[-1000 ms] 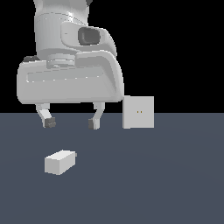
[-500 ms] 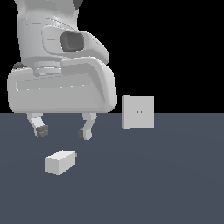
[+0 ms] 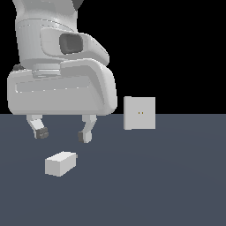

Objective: Plug the charger into the wall socket.

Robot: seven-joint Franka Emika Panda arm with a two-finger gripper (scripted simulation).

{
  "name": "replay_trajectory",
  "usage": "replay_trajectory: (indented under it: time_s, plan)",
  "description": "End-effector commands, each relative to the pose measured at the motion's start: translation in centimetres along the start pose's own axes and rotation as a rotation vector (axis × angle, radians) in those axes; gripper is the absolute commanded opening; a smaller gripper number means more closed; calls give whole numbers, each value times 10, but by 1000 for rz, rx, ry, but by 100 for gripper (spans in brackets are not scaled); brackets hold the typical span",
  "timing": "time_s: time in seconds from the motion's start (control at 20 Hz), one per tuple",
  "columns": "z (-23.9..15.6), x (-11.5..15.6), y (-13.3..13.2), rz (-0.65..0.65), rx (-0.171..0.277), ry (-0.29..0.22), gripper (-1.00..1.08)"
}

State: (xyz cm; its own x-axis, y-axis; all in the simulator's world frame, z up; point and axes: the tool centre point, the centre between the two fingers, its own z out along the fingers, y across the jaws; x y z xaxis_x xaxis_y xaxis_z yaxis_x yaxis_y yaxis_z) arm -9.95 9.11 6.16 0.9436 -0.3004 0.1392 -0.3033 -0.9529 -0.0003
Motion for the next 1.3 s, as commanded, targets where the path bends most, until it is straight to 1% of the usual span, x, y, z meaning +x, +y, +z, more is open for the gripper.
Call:
replay_trajectory:
  time_s: [0.0, 0.55, 0.85, 0.9, 1.25]
  plan:
    - [2, 0, 0, 0, 0, 0, 100]
    - [41, -6, 1, 0, 0, -1, 100]
    - [49, -7, 0, 0, 0, -1, 100]
    - [49, -7, 0, 0, 0, -1, -100]
    - [49, -7, 0, 0, 0, -1, -100]
